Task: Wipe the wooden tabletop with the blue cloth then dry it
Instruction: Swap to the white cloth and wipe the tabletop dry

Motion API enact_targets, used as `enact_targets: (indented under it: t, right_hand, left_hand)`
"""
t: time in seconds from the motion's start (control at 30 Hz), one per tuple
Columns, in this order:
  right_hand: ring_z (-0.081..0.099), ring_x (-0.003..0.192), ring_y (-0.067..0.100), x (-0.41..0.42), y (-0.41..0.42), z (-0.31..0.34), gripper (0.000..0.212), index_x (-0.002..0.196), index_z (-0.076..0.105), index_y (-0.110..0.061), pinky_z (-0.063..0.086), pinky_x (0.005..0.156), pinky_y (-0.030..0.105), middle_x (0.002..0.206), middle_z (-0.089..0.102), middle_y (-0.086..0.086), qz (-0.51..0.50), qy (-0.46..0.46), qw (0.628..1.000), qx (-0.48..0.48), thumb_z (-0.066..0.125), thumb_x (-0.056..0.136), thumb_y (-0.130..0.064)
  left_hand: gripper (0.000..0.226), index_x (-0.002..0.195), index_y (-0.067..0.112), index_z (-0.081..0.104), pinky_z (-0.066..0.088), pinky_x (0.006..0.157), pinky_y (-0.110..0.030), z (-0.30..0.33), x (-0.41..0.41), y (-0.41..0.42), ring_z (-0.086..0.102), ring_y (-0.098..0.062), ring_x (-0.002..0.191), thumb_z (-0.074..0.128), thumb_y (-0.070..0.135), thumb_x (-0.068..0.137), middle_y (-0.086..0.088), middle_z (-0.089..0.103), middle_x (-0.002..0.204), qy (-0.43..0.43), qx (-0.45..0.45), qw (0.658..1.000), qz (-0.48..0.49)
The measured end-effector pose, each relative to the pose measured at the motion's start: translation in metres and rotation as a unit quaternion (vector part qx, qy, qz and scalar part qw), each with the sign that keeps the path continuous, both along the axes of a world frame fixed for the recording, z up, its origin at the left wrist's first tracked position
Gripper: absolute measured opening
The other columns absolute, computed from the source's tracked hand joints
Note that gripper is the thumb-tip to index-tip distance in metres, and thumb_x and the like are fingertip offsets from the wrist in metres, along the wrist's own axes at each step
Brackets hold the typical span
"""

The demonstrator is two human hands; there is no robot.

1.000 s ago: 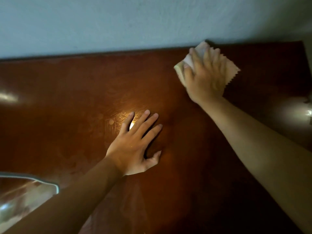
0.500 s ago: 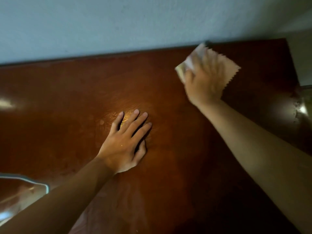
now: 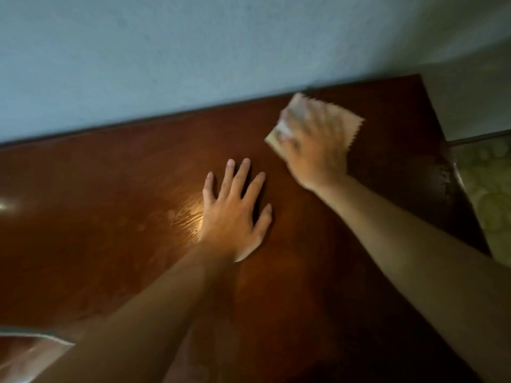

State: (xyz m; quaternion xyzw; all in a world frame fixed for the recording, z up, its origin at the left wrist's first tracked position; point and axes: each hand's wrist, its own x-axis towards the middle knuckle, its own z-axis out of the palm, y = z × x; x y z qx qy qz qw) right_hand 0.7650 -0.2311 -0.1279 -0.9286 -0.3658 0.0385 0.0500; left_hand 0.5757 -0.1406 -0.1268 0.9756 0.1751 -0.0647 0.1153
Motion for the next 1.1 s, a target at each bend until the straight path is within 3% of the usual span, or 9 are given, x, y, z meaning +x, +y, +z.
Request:
enact_targets:
  t: [0.13, 0.27, 0.37, 0.53, 0.6, 0.73, 0.83, 1.0, 1.1]
  right_hand:
    - [0.023, 0.156, 0.034, 0.004, -0.009, -0.007, 0.056, 0.157, 0.038, -0.028, 0.015, 0.127, 0.052, 0.166, 0.03, 0.012, 0.067, 0.012, 0.998, 0.01, 0.025, 0.107, -0.048]
    - [0.024, 0.153, 0.039, 0.08, -0.056, -0.007, 0.06, 0.159, 0.032, -0.021, 0.016, 0.125, 0.056, 0.166, 0.029, 0.016, -0.079, -0.004, 0.997, -0.003, 0.023, 0.108, -0.052]
    - [0.017, 0.156, 0.038, 0.092, -0.055, -0.004, 0.06, 0.159, 0.027, -0.023, 0.013, 0.125, 0.057, 0.169, 0.022, 0.015, -0.156, 0.009, 0.988, 0.002, 0.02, 0.107, -0.052]
    - [0.021, 0.156, 0.034, 0.024, -0.008, -0.01, 0.057, 0.157, 0.036, -0.032, 0.016, 0.126, 0.053, 0.168, 0.027, 0.009, 0.003, 0.006, 1.0, 0.016, 0.025, 0.105, -0.054]
    - [0.019, 0.157, 0.032, 0.04, -0.018, -0.009, 0.057, 0.159, 0.032, -0.033, 0.014, 0.127, 0.05, 0.169, 0.025, 0.008, 0.026, 0.013, 1.0, 0.004, 0.024, 0.106, -0.054]
    - [0.018, 0.155, 0.036, 0.123, -0.066, -0.006, 0.061, 0.161, 0.024, -0.022, 0.014, 0.126, 0.053, 0.169, 0.021, 0.015, -0.132, 0.007, 0.991, -0.007, 0.018, 0.108, -0.051]
    - [0.016, 0.155, 0.039, 0.132, -0.079, -0.002, 0.058, 0.161, 0.024, -0.024, 0.012, 0.126, 0.056, 0.169, 0.019, 0.017, -0.185, 0.019, 0.982, 0.014, 0.021, 0.108, -0.048]
    - [0.023, 0.154, 0.036, 0.061, -0.054, -0.007, 0.058, 0.159, 0.031, -0.031, 0.019, 0.124, 0.055, 0.167, 0.028, 0.011, -0.044, 0.017, 0.999, 0.003, 0.02, 0.105, -0.053]
    - [0.021, 0.154, 0.036, 0.094, -0.073, -0.005, 0.064, 0.16, 0.026, -0.023, 0.018, 0.124, 0.054, 0.168, 0.023, 0.015, -0.04, -0.002, 0.998, -0.038, 0.008, 0.105, -0.051]
  left_hand:
    - [0.067, 0.159, 0.03, 0.014, -0.008, 0.121, -0.056, -0.012, 0.013, -0.023, -0.012, -0.029, 0.154, 0.014, 0.062, 0.099, -0.003, 0.0, 0.169, 0.024, 0.032, 0.999, 0.019]
    - [0.067, 0.159, 0.031, 0.015, -0.007, 0.121, -0.057, -0.018, 0.011, -0.021, -0.013, -0.029, 0.154, 0.015, 0.063, 0.1, -0.002, 0.001, 0.168, 0.022, 0.036, 0.999, 0.023]
    - [0.067, 0.158, 0.028, 0.02, -0.002, 0.122, -0.059, -0.019, 0.011, -0.022, -0.008, -0.031, 0.155, 0.017, 0.063, 0.101, -0.004, 0.007, 0.168, 0.02, 0.035, 0.999, 0.02]
    - [0.067, 0.158, 0.025, 0.025, 0.004, 0.121, -0.061, -0.017, 0.01, -0.022, -0.002, -0.032, 0.155, 0.02, 0.061, 0.101, -0.007, 0.011, 0.168, 0.028, 0.049, 0.998, 0.015]
    - [0.067, 0.157, 0.025, 0.026, 0.007, 0.121, -0.062, -0.017, 0.01, -0.023, 0.0, -0.032, 0.155, 0.021, 0.061, 0.101, -0.008, 0.013, 0.167, 0.024, 0.05, 0.998, 0.016]
    - [0.067, 0.156, 0.024, 0.028, 0.008, 0.12, -0.062, -0.017, 0.01, -0.022, 0.002, -0.033, 0.155, 0.025, 0.061, 0.101, -0.009, 0.015, 0.167, 0.01, 0.048, 0.999, 0.018]
    - [0.067, 0.156, 0.023, 0.03, 0.007, 0.121, -0.062, -0.018, 0.009, -0.022, 0.002, -0.033, 0.155, 0.028, 0.06, 0.1, -0.009, 0.016, 0.167, 0.006, 0.043, 0.999, 0.019]
    - [0.066, 0.155, 0.023, 0.033, 0.009, 0.12, -0.062, -0.018, 0.009, -0.024, 0.005, -0.033, 0.155, 0.029, 0.059, 0.1, -0.01, 0.019, 0.166, 0.002, 0.049, 0.999, 0.023]
    - [0.066, 0.154, 0.022, 0.032, 0.008, 0.12, -0.062, -0.021, 0.008, -0.023, 0.005, -0.033, 0.155, 0.03, 0.059, 0.1, -0.01, 0.02, 0.165, -0.01, 0.053, 0.998, 0.024]
